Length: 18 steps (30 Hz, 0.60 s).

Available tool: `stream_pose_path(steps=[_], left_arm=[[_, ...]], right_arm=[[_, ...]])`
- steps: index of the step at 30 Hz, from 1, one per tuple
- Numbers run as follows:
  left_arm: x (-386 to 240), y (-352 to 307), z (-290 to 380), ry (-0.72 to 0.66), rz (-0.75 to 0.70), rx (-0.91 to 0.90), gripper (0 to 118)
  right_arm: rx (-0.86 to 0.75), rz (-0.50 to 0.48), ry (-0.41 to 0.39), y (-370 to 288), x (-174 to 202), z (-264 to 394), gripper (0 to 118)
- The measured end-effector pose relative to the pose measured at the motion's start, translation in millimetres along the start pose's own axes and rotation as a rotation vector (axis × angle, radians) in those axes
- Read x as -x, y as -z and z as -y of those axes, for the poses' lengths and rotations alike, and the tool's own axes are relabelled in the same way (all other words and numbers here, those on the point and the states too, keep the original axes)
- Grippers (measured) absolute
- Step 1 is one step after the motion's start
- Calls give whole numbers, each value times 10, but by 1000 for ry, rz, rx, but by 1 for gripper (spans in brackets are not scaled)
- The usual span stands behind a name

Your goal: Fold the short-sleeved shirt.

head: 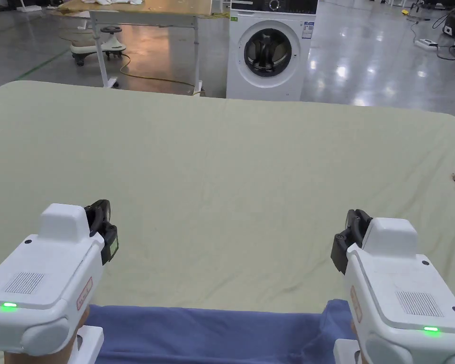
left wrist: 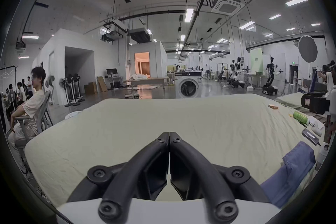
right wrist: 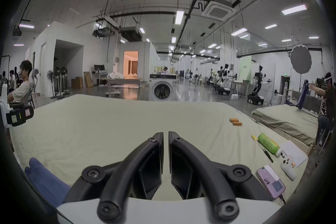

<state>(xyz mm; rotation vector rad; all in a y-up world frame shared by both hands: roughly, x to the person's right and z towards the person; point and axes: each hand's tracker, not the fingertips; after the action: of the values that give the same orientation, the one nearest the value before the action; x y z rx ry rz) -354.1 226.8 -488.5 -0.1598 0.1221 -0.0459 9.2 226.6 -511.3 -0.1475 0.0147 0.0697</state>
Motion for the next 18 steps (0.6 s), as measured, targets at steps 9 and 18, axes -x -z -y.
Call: stream_pose_path(steps=[9, 18], left_arm=[[508, -232, 79, -26, -1, 136, 0], [1608, -279, 534, -290, 157, 512, 0]], right_arm=[[15, -9, 4, 28, 88, 24, 1], [51, -49, -19, 92, 226, 115, 1]])
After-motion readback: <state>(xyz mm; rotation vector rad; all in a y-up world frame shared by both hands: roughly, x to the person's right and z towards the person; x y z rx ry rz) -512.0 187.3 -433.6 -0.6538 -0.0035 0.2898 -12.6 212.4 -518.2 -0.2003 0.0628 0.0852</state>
